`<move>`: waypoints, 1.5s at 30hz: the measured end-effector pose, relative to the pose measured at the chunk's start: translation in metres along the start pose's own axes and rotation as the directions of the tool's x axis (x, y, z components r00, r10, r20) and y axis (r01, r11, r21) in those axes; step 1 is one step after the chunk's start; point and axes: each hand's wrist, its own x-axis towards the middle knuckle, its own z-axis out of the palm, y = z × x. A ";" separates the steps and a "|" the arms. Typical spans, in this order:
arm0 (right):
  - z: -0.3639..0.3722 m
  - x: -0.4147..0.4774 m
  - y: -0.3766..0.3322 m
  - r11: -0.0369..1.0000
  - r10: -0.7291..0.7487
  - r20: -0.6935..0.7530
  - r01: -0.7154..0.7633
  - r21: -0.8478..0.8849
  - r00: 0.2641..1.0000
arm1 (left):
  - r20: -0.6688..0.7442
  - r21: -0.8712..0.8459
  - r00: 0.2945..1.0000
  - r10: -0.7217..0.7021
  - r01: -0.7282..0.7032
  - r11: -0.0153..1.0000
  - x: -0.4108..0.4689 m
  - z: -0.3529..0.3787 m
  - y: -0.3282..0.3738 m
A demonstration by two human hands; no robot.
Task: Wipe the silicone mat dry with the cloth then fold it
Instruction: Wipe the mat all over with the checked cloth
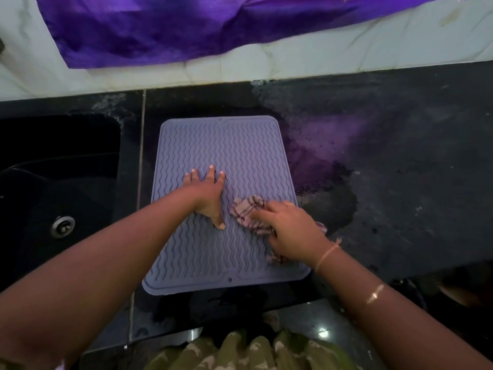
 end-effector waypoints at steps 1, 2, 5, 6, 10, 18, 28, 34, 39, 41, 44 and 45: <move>0.000 -0.010 -0.001 1.000 -0.024 0.026 0.024 -0.008 0.999 | 0.002 0.001 1.000 -0.004 0.004 1.000 -0.001 -0.001 0.001; 0.001 -0.019 -0.002 0.999 -0.044 0.048 0.044 -0.007 0.998 | 0.005 0.003 1.000 -0.007 0.007 1.000 -0.002 -0.002 0.001; 0.000 -0.035 -0.002 0.993 -0.035 0.111 0.022 0.116 0.993 | -0.010 0.004 1.000 -0.011 0.011 1.000 -0.006 -0.003 0.002; -0.003 -0.034 0.000 0.982 -0.013 0.130 -0.012 0.190 0.991 | -0.023 0.004 1.000 -0.011 0.011 1.000 -0.009 -0.003 0.002; -0.013 -0.012 0.007 0.910 0.088 0.025 -0.091 0.405 0.996 | -0.084 0.030 0.995 0.057 -0.055 0.998 -0.019 0.003 0.003; 0.001 0.009 -0.005 0.978 0.154 -0.082 -0.140 0.152 0.985 | -0.057 -0.027 0.975 0.213 -0.215 0.976 -0.034 0.044 0.000; 0.011 -0.062 -0.006 0.984 -0.073 0.088 0.057 0.168 0.993 | -0.092 0.028 0.978 0.185 -0.183 0.983 -0.035 0.048 -0.007; -0.005 -0.057 0.002 0.860 0.019 0.063 -0.049 0.508 0.998 | -0.092 0.117 0.981 0.173 -0.162 0.980 -0.038 0.044 -0.006; -0.001 -0.043 -0.009 0.906 0.096 0.011 -0.092 0.413 0.995 | -0.096 0.159 0.981 0.168 -0.152 0.976 -0.039 0.046 -0.007; 0.000 -0.047 -0.009 0.931 0.069 0.058 -0.085 0.354 0.996 | -0.095 0.178 0.981 0.170 -0.152 0.972 -0.039 0.046 -0.007; -0.001 -0.055 -0.005 0.913 0.062 0.138 -0.112 0.393 0.989 | -0.088 0.175 0.981 0.174 -0.156 0.972 -0.041 0.046 -0.007; -0.001 -0.058 -0.003 0.897 0.066 0.181 -0.138 0.420 0.981 | -0.085 0.170 0.980 0.178 -0.162 0.972 -0.041 0.046 -0.007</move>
